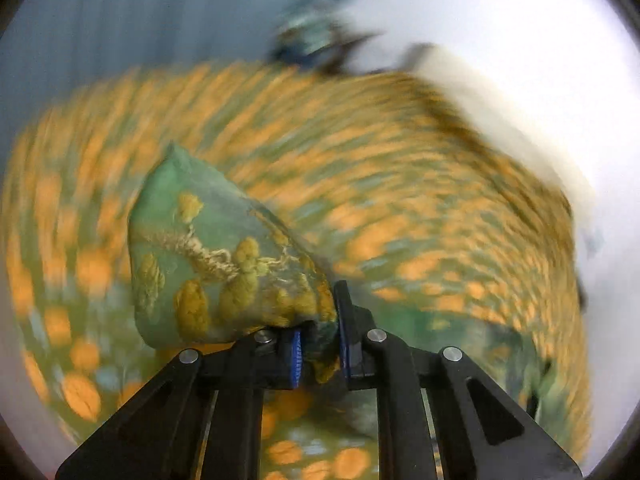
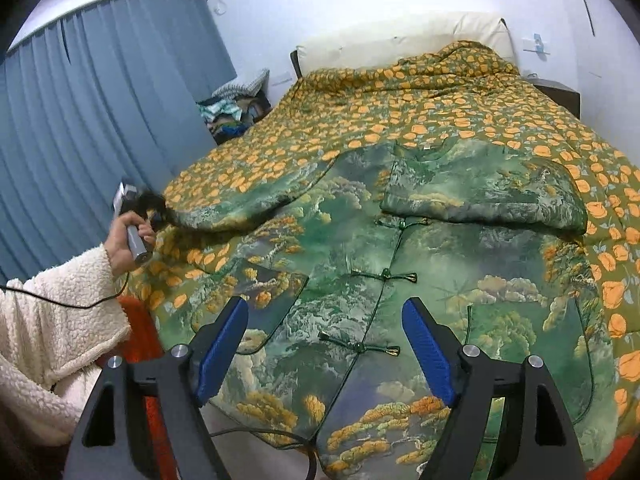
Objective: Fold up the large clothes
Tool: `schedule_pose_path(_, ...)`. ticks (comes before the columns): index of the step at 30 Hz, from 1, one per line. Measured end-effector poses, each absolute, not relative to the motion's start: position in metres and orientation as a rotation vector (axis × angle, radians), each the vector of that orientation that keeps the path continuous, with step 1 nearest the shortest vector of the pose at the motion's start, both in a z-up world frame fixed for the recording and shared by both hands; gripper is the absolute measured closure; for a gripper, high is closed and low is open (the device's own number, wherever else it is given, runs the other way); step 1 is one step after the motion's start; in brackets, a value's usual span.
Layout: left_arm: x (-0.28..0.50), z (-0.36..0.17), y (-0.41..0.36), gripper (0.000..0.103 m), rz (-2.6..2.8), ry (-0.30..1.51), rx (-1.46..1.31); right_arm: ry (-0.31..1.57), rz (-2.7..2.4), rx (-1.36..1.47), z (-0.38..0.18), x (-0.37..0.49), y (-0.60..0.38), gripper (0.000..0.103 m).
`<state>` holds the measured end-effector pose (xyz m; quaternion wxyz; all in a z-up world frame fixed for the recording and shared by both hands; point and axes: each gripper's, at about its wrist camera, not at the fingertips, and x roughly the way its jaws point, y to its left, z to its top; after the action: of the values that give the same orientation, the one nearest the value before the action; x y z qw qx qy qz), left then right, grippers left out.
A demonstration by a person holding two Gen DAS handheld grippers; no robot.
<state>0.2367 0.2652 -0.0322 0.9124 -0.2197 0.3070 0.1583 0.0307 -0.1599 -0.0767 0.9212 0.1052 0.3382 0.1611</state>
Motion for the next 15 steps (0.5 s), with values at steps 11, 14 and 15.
schedule_pose_path(11, 0.288, 0.012, -0.064, 0.089, -0.185, 0.505, 0.23, 0.644, 0.237, 0.317, -0.083, 0.017, -0.208, 0.024)
schedule_pose_path(14, 0.297, -0.062, -0.128, 0.072, -0.246, 0.646, 0.375, 0.643, 0.201, 0.33, -0.087, 0.012, -0.221, 0.024)
schedule_pose_path(15, 0.297, -0.093, -0.144, 0.051, -0.258, 0.713, 0.439, 0.646, 0.192, 0.336, -0.088, 0.01, -0.225, 0.024)
